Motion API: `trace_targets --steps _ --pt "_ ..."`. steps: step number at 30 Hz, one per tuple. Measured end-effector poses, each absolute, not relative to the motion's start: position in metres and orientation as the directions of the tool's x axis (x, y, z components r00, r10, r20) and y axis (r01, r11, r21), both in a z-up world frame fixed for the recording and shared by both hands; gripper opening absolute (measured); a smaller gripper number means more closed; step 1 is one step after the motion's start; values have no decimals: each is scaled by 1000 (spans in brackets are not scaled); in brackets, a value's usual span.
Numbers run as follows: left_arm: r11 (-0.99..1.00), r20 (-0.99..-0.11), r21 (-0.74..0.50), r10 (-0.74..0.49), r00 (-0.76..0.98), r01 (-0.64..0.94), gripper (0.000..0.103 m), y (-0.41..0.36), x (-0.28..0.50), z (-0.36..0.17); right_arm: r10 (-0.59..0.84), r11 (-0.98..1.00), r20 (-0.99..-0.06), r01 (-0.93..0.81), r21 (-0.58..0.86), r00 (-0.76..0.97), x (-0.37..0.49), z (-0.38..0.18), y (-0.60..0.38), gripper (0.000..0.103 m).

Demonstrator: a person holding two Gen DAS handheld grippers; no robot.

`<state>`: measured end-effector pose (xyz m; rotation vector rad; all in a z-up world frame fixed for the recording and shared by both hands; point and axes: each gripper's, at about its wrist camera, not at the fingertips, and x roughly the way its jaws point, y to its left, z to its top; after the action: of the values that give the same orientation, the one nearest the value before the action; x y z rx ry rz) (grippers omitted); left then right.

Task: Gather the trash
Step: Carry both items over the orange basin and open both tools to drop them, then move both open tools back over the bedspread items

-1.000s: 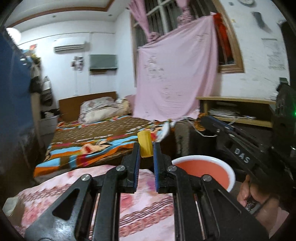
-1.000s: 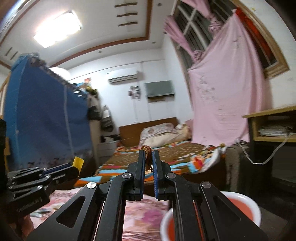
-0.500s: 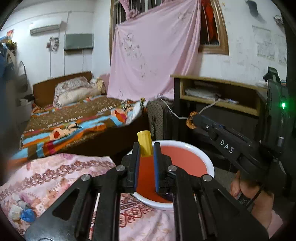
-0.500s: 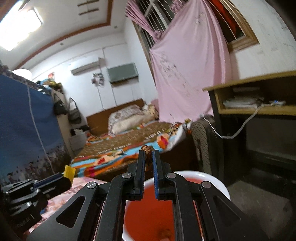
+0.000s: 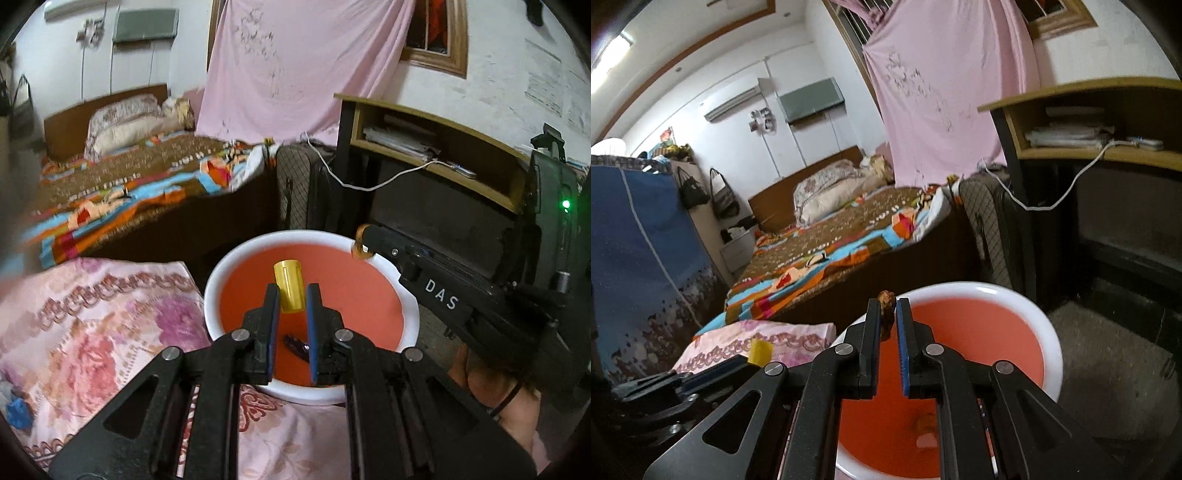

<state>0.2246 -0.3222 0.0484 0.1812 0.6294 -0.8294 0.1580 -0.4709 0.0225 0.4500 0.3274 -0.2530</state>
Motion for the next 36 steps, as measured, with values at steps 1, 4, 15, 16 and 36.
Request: trace_targets --steps 1,4,15,16,36 --pt "671 -596 -105 -634 494 734 0 -324 227 47 -159 868 -374 310 388 914 159 21 -472 7" --pt "674 -610 -137 -635 474 726 0 -326 231 43 -154 864 -395 317 391 906 162 18 -473 8" --pt "707 -614 -168 -620 489 687 8 -313 235 41 -155 859 -437 339 384 886 166 13 -475 10" --pt "713 -610 -169 -618 496 681 9 -309 235 42 -157 860 -437 340 381 886 166 14 -475 13" --pt "879 -379 -158 -476 794 451 64 -205 219 75 -191 918 -184 242 314 964 152 50 -426 80"
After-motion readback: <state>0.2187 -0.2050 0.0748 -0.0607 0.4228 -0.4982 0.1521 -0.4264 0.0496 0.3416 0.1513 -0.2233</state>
